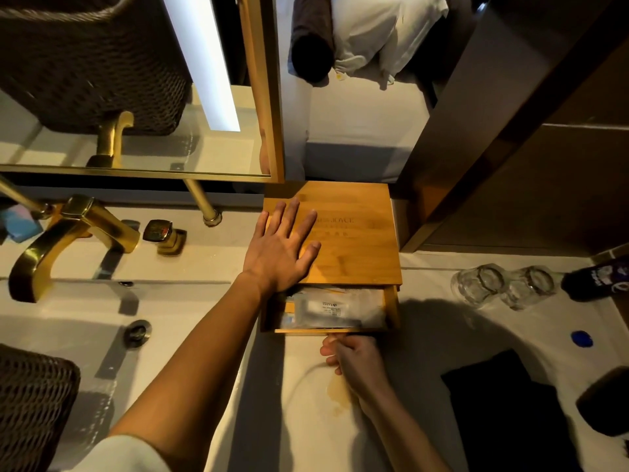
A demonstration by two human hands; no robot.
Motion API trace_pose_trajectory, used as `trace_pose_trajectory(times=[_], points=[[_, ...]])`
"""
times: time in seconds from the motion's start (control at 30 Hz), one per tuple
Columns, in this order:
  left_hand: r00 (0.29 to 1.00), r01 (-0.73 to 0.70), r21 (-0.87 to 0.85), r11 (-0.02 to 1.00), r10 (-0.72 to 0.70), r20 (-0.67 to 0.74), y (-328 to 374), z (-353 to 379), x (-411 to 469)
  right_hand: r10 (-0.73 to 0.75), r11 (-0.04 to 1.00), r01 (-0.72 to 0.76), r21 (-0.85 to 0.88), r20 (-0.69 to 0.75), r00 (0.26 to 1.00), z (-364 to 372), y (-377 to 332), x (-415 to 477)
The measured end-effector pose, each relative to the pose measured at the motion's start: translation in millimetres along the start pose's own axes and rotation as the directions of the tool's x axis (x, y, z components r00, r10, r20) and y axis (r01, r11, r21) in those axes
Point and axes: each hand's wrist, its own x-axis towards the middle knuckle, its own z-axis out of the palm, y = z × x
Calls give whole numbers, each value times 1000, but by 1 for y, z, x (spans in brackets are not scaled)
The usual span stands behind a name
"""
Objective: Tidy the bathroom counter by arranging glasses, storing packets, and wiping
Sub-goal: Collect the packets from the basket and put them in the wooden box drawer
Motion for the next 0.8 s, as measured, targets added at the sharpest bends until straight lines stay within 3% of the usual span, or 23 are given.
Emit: trace_pose_trajectory(times=[0.8], points=[[1000, -2, 2, 1000, 2, -11, -1, 2, 2, -19, 997, 26, 72, -98, 995, 12, -44, 45]])
